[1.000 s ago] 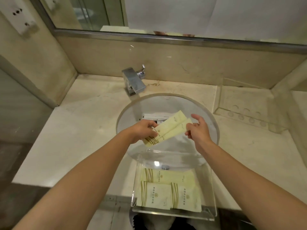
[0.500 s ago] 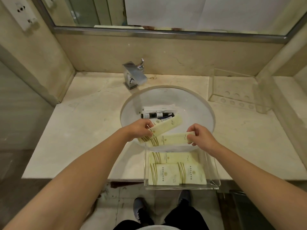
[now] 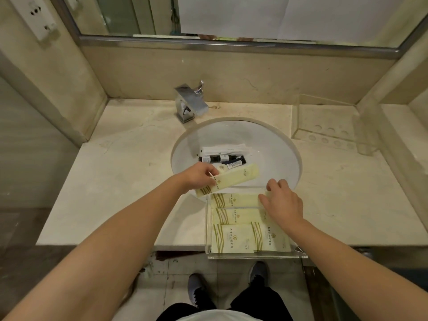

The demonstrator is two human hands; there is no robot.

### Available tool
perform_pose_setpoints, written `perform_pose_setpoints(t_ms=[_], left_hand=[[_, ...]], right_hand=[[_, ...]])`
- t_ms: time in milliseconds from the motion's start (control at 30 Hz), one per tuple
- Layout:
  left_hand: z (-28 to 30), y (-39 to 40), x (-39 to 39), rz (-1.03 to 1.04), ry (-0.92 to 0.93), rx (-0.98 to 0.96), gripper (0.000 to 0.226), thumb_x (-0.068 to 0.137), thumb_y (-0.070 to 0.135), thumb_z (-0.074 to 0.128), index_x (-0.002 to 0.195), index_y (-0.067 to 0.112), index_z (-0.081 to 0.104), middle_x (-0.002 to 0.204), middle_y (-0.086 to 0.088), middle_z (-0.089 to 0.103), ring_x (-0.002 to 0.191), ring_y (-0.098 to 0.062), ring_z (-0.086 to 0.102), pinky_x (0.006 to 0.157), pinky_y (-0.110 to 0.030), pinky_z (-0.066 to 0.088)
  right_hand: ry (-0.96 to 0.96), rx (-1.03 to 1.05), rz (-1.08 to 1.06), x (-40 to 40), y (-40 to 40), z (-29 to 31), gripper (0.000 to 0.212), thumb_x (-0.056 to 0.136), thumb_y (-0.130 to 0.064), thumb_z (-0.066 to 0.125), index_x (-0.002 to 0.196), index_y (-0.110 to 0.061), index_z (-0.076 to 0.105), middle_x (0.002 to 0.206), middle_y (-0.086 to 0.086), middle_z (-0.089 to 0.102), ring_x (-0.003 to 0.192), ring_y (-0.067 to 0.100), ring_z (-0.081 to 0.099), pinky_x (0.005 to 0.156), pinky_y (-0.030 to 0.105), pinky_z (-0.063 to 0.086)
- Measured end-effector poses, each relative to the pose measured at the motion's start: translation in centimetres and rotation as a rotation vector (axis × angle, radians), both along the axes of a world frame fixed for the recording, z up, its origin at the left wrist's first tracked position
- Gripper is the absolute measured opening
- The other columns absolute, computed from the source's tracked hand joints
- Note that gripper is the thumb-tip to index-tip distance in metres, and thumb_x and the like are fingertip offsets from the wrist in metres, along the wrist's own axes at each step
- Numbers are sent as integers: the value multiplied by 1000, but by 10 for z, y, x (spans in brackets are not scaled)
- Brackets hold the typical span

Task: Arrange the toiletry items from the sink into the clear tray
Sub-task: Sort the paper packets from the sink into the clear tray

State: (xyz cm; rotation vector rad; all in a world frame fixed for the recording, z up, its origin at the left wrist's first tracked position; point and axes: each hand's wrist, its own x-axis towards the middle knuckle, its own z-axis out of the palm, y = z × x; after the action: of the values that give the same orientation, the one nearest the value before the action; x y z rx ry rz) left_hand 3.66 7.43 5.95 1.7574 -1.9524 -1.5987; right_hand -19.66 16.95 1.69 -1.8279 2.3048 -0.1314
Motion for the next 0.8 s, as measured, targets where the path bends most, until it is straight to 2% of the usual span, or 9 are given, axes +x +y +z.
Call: perform_pose_setpoints(t_ms=[133, 200, 267, 333, 467, 567, 700, 800], left_hand=[[0, 2, -8, -72, -18, -40, 23, 91, 5, 55, 109, 12, 68, 98, -2, 64, 85, -13, 60, 72, -22, 51], [-1, 3, -14, -139, -54, -76, 27, 90, 3, 53, 109, 12, 69, 102, -3, 67, 89, -15, 63, 79, -28, 56], [-2, 4, -19, -204, -90, -107, 28, 89, 3, 51, 107, 13, 70, 108, -4, 68, 97, -18, 65, 86, -32, 56], [-5, 5, -25, -245, -113, -139, 28, 89, 3, 50, 106, 14, 69, 109, -3, 68, 97, -19, 64, 84, -31, 55], [-10, 8, -35, -287, -145, -216, 25, 89, 4, 53, 106, 13, 68, 108, -3, 65, 94, -17, 60, 81, -27, 51], [-16, 12, -39, -323, -186, -276, 22, 88, 4, 55, 104, 12, 68, 105, -2, 65, 91, -15, 57, 79, -24, 47], [-22, 18, -40, -449, -306, -403, 16, 87, 12, 59, 100, 13, 68, 101, -1, 65, 92, -17, 58, 76, -28, 48], [-25, 22, -39, -494, -390, -526, 11, 88, 18, 60, 98, 15, 64, 105, -2, 58, 94, -20, 54, 70, -29, 40]], right_hand=[[-24, 30, -74, -1, 4, -6, 32, 88, -36, 61, 108, -14, 48, 109, 8, 47, 75, 25, 52, 61, 34, 47], [-55, 28, -95, -3, 4, -7, 39, 85, -39, 65, 110, -15, 46, 109, 8, 49, 81, 26, 56, 63, 37, 50], [-134, 0, -139, -4, 2, -6, 45, 85, -42, 65, 114, -15, 44, 111, 6, 53, 86, 26, 58, 65, 37, 50], [-240, -30, -176, -6, 1, -3, 52, 87, -43, 62, 125, -16, 41, 113, 3, 56, 92, 25, 60, 70, 37, 49], [-264, 22, 16, -13, 4, 1, 61, 86, -27, 63, 139, -23, 34, 121, 0, 54, 105, 23, 58, 80, 41, 52], [-188, 67, 95, -17, 6, -3, 48, 88, -23, 60, 132, -25, 42, 121, 0, 53, 103, 22, 57, 79, 40, 52], [-162, 22, 38, -18, 8, -9, 26, 91, -18, 55, 117, -21, 49, 110, 1, 56, 92, 21, 57, 72, 38, 52], [-161, 11, 6, -16, 7, -10, 21, 90, -17, 54, 111, -20, 49, 105, 1, 58, 90, 21, 57, 70, 40, 52]])
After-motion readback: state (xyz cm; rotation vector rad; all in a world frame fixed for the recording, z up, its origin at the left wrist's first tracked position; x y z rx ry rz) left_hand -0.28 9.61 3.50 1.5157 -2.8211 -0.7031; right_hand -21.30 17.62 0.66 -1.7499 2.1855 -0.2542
